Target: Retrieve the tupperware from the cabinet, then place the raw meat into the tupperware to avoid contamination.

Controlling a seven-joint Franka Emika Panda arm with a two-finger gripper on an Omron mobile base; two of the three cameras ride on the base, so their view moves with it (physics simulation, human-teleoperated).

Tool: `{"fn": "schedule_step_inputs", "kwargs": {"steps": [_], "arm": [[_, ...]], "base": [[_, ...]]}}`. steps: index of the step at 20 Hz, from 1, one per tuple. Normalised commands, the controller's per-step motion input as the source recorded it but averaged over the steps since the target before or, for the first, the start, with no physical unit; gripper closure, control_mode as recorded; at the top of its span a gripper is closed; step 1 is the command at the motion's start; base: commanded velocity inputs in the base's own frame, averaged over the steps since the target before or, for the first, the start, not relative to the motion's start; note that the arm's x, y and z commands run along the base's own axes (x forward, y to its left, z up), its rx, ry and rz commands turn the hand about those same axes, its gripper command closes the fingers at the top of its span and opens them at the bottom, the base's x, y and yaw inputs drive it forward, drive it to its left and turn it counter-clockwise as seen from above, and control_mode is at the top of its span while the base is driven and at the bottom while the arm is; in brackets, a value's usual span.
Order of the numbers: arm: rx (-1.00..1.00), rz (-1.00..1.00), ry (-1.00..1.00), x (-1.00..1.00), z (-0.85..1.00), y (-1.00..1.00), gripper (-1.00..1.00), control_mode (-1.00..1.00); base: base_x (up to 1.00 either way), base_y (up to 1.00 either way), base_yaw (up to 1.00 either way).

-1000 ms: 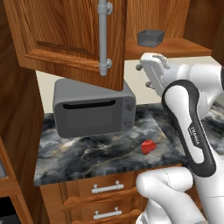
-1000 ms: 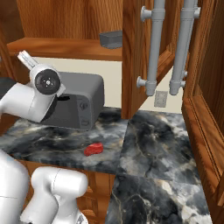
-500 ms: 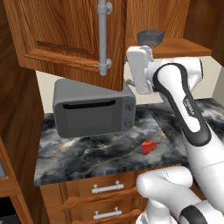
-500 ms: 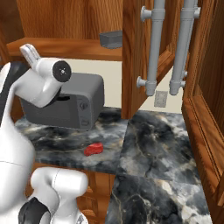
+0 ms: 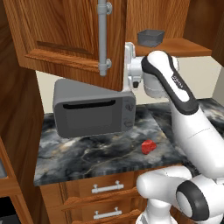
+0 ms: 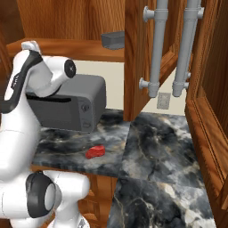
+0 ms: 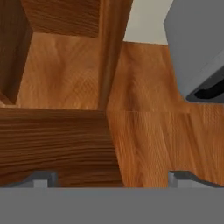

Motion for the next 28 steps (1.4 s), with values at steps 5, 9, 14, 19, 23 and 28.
{"fn": "schedule_step_inputs", "kwargs": {"steps": [5,9,14,19,23,28], "arm": [[0.12,0.21,0.15,0.32,-0.08,0.58,-1.00,-1.00],[0.07,0.22,0.15,0.04,-0.14,0.77,-1.00,-1.00],[0.05,0.22,0.16,0.00,-0.15,0.83,-1.00,-1.00],[0.04,0.18,0.13,0.00,-0.19,0.91,-1.00,-1.00],[0.01,0.11,0.05,-0.06,-0.20,1.00,-1.00,-1.00],[0.00,0.00,-0.04,-0.05,-0.06,1.00,-1.00,-1.00]], "base": [[0.00,0.00,0.00],[0.00,0.00,0.00],[0.00,0.00,0.00],[0.00,0.00,0.00],[0.00,0.00,0.00],[0.00,0.00,0.00]]}}
